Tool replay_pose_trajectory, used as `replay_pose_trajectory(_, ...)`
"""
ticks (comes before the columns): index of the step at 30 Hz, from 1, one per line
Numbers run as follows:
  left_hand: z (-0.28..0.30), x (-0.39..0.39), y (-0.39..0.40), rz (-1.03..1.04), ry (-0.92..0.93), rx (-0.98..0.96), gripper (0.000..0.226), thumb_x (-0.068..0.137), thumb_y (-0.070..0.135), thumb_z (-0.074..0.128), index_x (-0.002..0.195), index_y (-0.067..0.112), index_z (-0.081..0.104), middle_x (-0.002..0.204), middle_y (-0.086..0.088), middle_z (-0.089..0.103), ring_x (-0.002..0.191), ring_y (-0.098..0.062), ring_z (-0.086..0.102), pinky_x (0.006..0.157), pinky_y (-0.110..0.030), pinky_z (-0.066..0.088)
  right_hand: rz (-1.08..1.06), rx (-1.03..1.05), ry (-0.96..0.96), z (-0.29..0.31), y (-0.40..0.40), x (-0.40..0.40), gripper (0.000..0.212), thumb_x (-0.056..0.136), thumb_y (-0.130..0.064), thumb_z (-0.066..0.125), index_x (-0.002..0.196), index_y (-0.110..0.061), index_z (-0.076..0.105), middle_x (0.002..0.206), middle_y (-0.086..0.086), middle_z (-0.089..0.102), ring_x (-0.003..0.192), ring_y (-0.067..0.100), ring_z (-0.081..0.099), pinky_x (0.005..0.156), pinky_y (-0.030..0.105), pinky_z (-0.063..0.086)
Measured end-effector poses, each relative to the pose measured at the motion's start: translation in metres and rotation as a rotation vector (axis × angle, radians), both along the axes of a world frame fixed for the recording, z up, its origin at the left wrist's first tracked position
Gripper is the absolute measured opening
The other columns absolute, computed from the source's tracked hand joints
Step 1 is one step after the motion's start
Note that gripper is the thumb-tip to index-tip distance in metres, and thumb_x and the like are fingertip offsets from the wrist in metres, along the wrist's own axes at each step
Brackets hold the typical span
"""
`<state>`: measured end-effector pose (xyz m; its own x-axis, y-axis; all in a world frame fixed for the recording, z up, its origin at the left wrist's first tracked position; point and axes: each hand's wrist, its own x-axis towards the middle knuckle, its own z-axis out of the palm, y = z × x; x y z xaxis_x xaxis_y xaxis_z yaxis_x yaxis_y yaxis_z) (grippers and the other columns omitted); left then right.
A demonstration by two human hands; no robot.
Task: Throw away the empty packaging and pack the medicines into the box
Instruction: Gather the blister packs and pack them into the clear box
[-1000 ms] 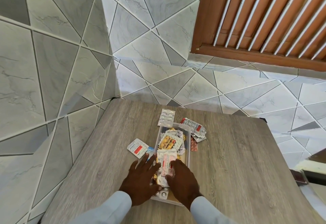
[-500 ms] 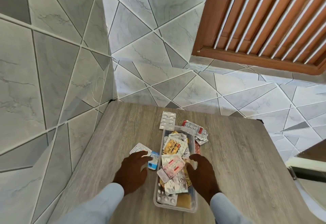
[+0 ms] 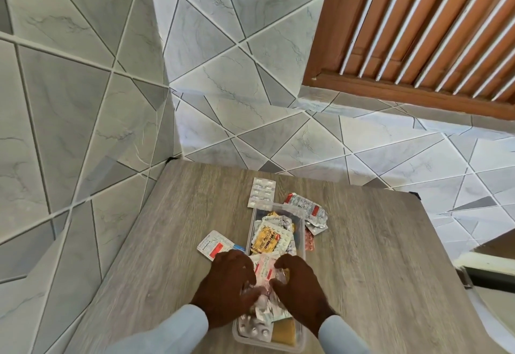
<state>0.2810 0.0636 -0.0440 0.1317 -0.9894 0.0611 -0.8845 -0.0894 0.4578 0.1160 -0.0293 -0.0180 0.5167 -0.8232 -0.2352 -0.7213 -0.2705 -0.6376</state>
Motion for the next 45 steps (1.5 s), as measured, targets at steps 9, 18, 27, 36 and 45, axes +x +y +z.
replay_pose_trajectory(9, -0.012, 0.065, -0.042, 0.348, -0.008, 0.458, 0.087, 0.073, 0.056, 0.068, 0.146, 0.037, 0.023, 0.157, 0.004, 0.019, 0.145, -0.022, 0.016, 0.114, -0.046, 0.022, -0.173, -0.086, -0.099, 0.003, -0.121, -0.025, 0.014, 0.088, -0.013, 0.062, 0.080, -0.025, 0.059, 0.085, -0.003, 0.066, 0.080, 0.021, 0.062, 0.071, 0.029, 0.047)
replay_pose_trajectory(18, -0.033, 0.056, -0.084, 0.248, -0.134, 0.625, 0.086, 0.077, 0.048, 0.069, 0.145, 0.045, 0.017, 0.161, 0.003, 0.000, 0.147, -0.028, -0.003, 0.115, -0.057, 0.011, -0.169, 0.055, 0.193, -0.029, -0.224, -0.016, 0.065, 0.084, -0.035, 0.068, 0.140, -0.017, 0.040, 0.138, 0.015, 0.050, 0.126, 0.035, 0.048, 0.103, 0.045, 0.043)
replay_pose_trajectory(27, -0.029, 0.072, -0.087, 0.339, 0.029, 0.563, 0.076, 0.062, 0.040, 0.081, 0.129, 0.034, 0.045, 0.140, 0.002, 0.029, 0.124, -0.025, 0.033, 0.101, -0.043, 0.039, 0.055, -0.027, 0.434, -0.047, -0.240, 0.015, 0.084, 0.078, -0.048, 0.068, 0.146, -0.026, 0.024, 0.147, 0.010, 0.040, 0.134, 0.035, 0.036, 0.105, 0.055, 0.034)
replay_pose_trajectory(36, -0.023, 0.082, -0.080, 0.589, 0.487, 0.460, 0.052, 0.061, 0.010, 0.084, 0.105, 0.022, 0.059, 0.104, -0.005, 0.057, 0.092, -0.020, 0.059, 0.072, -0.024, 0.048, -0.207, 0.247, 0.356, -0.056, -0.227, -0.007, 0.095, 0.039, -0.056, 0.086, 0.119, -0.017, 0.052, 0.118, 0.014, 0.057, 0.108, 0.036, 0.057, 0.090, 0.046, 0.052)
replay_pose_trajectory(45, -0.017, 0.085, -0.055, 0.795, 0.856, 0.257, 0.041, 0.087, -0.011, 0.053, 0.118, 0.015, 0.055, 0.111, -0.018, 0.060, 0.081, -0.025, 0.062, 0.066, -0.029, 0.051, -0.446, 0.415, -0.007, -0.059, -0.197, -0.028, 0.022, 0.063, -0.006, 0.075, 0.084, -0.003, 0.070, 0.076, 0.016, 0.072, 0.071, 0.031, 0.069, 0.065, 0.044, 0.058)
